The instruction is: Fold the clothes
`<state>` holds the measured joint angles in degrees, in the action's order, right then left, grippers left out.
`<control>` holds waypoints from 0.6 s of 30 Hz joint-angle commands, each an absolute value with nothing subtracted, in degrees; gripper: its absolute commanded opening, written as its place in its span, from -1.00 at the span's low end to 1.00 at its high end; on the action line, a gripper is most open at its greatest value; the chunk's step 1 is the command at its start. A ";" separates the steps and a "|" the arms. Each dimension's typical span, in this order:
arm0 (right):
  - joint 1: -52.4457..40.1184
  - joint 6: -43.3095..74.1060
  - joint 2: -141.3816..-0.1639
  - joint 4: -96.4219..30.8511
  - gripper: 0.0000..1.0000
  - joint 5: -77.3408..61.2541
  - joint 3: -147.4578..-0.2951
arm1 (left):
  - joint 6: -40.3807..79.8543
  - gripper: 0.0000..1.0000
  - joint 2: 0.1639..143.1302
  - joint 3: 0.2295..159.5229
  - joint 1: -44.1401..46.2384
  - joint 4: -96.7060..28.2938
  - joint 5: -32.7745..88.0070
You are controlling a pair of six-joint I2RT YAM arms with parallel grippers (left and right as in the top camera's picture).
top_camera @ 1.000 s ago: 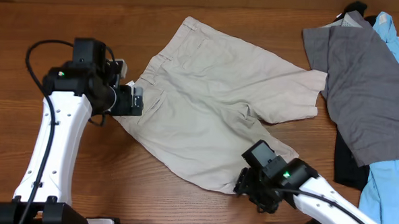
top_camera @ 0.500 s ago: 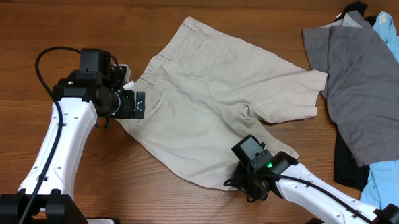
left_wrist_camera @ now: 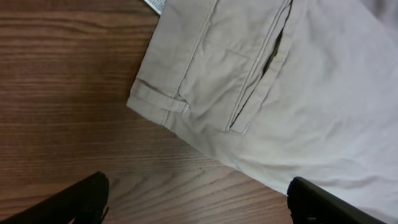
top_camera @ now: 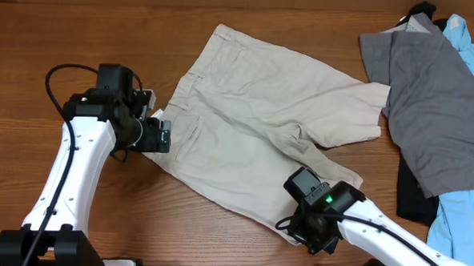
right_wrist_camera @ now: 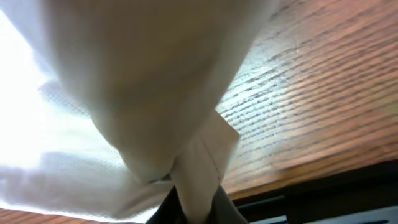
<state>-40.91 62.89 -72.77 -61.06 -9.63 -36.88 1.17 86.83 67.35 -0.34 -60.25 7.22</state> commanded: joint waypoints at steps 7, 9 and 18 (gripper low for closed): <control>-41.01 62.83 -71.05 -59.90 -0.56 -8.99 -38.33 | 19.90 0.54 86.21 54.87 0.03 -52.29 6.87; -41.01 62.83 -71.05 -59.90 -0.53 -8.99 -38.33 | 24.91 0.51 86.21 52.16 0.03 -47.33 6.87; -41.01 62.87 -71.05 -59.68 -0.48 -8.64 -38.33 | 35.46 0.38 87.57 46.33 0.03 -30.04 6.76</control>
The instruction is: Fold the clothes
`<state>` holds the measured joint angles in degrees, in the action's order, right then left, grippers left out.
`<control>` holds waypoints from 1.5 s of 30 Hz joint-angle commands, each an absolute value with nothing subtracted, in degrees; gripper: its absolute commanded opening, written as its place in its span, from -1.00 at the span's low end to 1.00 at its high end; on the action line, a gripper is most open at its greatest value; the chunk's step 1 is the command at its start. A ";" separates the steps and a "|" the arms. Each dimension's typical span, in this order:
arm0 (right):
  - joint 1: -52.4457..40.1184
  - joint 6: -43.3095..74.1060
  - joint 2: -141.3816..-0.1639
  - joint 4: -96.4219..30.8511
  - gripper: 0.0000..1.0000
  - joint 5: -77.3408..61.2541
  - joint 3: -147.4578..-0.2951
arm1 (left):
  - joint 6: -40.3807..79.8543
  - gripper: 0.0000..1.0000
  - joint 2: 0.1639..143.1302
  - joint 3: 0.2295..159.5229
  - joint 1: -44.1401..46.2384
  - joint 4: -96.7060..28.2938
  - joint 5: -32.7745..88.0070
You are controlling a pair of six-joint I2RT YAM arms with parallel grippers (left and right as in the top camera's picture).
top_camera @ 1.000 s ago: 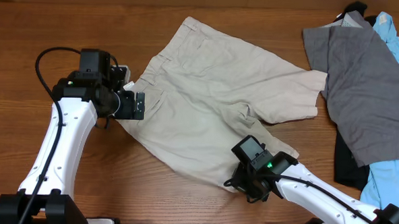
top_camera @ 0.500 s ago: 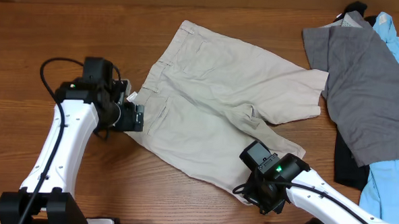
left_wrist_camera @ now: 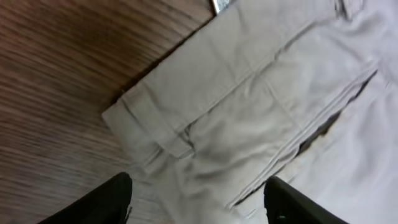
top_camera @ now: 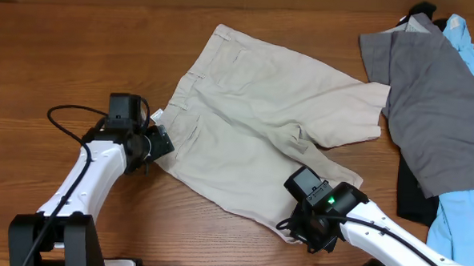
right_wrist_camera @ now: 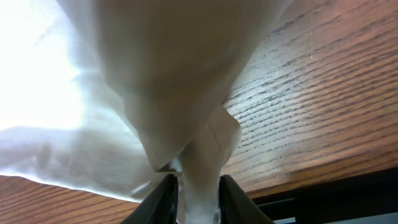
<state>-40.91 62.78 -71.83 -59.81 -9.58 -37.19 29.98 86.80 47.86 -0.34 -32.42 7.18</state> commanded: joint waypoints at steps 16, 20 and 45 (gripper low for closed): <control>-41.01 63.07 -71.05 -59.22 -0.45 -7.86 -38.33 | 39.46 -0.43 102.59 46.15 0.03 -19.59 13.26; -41.01 63.26 -71.05 -59.24 -0.34 -7.75 -38.33 | 38.00 -0.92 105.27 46.15 0.03 -19.86 13.10; -41.04 64.75 -71.05 -56.66 0.30 -10.52 -38.33 | 37.23 0.27 105.32 46.17 0.03 -20.49 13.15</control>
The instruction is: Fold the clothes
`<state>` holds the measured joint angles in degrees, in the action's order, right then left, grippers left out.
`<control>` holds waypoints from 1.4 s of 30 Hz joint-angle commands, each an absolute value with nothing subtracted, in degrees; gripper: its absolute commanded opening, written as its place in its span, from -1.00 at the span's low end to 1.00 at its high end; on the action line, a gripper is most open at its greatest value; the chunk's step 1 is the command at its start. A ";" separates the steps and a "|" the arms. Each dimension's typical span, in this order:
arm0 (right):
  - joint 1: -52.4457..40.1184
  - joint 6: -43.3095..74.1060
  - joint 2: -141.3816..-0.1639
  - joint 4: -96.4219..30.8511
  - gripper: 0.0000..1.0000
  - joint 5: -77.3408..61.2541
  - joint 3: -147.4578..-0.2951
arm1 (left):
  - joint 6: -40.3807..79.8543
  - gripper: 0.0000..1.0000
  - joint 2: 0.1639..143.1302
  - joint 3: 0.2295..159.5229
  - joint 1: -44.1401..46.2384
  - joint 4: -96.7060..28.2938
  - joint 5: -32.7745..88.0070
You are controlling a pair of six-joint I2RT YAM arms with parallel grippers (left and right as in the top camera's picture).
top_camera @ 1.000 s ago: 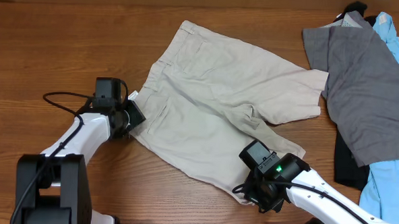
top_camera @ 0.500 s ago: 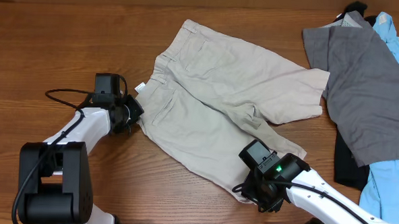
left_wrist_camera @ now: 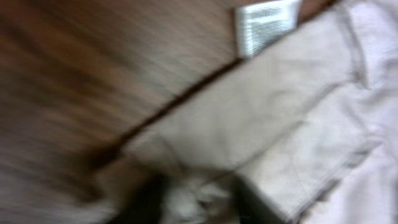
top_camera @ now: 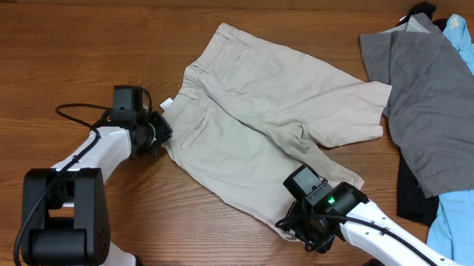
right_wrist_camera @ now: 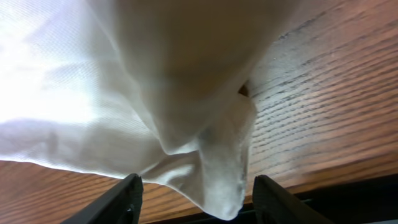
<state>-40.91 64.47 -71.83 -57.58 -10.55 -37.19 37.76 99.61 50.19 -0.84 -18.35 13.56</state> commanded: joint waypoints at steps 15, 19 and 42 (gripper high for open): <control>-41.04 64.27 -71.05 -55.79 0.36 -9.91 -38.33 | 34.17 0.86 105.30 48.42 -2.87 -35.88 14.41; -41.04 64.29 -71.05 -55.79 0.36 -9.93 -38.33 | 31.29 0.84 105.30 51.55 -5.04 -42.41 13.76; -41.01 56.53 -71.02 -53.76 0.49 -10.13 -39.33 | 15.97 0.80 105.19 71.24 -6.02 -64.03 4.25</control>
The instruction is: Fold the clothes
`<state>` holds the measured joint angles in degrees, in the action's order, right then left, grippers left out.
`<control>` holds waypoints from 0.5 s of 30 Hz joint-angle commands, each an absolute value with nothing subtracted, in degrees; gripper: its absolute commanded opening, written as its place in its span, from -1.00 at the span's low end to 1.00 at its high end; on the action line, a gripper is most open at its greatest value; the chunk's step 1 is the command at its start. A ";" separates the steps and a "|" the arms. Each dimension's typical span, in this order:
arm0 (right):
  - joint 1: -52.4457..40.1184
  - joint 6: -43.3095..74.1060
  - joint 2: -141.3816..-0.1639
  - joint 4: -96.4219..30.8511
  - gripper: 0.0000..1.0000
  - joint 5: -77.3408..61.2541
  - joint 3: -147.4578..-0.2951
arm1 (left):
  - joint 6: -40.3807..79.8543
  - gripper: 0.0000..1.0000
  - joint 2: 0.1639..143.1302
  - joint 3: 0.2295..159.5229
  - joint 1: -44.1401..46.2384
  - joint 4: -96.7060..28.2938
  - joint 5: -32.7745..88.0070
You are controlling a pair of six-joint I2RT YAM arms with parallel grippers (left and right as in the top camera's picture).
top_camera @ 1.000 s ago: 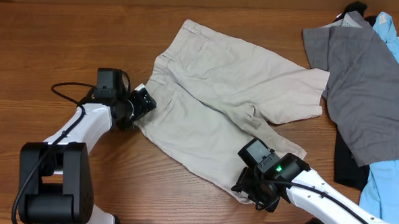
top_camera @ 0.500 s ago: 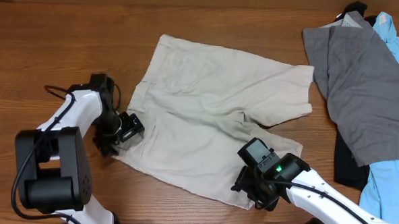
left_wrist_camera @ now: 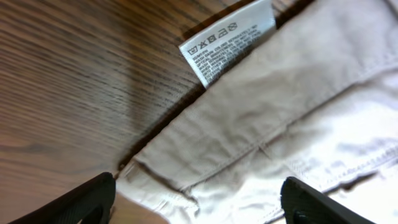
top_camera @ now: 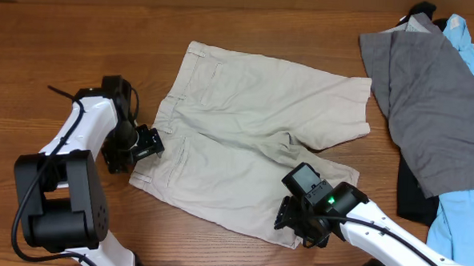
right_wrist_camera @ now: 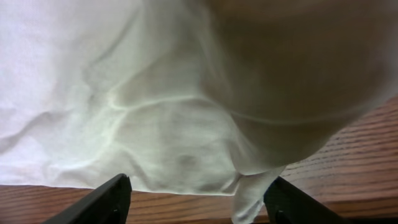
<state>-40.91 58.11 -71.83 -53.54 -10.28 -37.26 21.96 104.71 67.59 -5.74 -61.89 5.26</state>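
Khaki shorts (top_camera: 253, 134) lie spread flat mid-table, waist to the left, legs to the right. My left gripper (top_camera: 146, 142) is open at the near waist corner. In the left wrist view its fingers (left_wrist_camera: 87, 200) stand wide apart over the waistband (left_wrist_camera: 261, 124), beside a white care label (left_wrist_camera: 227, 40). My right gripper (top_camera: 292, 221) is open at the near leg's hem. In the right wrist view the pale cloth (right_wrist_camera: 174, 124) fills the frame, and a loose hem tip (right_wrist_camera: 252, 196) hangs between the spread fingers (right_wrist_camera: 106, 200).
A grey shirt (top_camera: 431, 93) lies at the right, over a black garment (top_camera: 413, 201) and a light blue one (top_camera: 461, 227). The wooden table (top_camera: 48, 44) runs left of the shorts. The near table edge is close behind my right gripper.
The shorts now lie further left and flatter. My left gripper, then closed on the waist corner, is open. My right gripper's fingers stand wider apart over the hem.
First my left gripper was open just short of the waist corner and my right was shut on the near leg hem. Then the left was over the corner, then closed on it while the right had opened. Now the shorts sit further left, with both grippers open.
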 commanded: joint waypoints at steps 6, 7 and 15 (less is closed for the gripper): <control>-41.01 64.47 -71.02 -61.69 0.78 -6.15 -45.21 | 15.44 0.93 104.16 73.06 -5.98 -71.16 4.56; -41.01 67.88 -71.02 -63.31 0.78 -5.37 -45.63 | 16.36 0.92 103.98 73.01 -5.98 -72.12 4.64; -41.01 76.44 -71.05 -64.01 1.00 -4.82 -45.30 | 26.79 0.88 95.35 66.46 -5.98 -71.09 9.98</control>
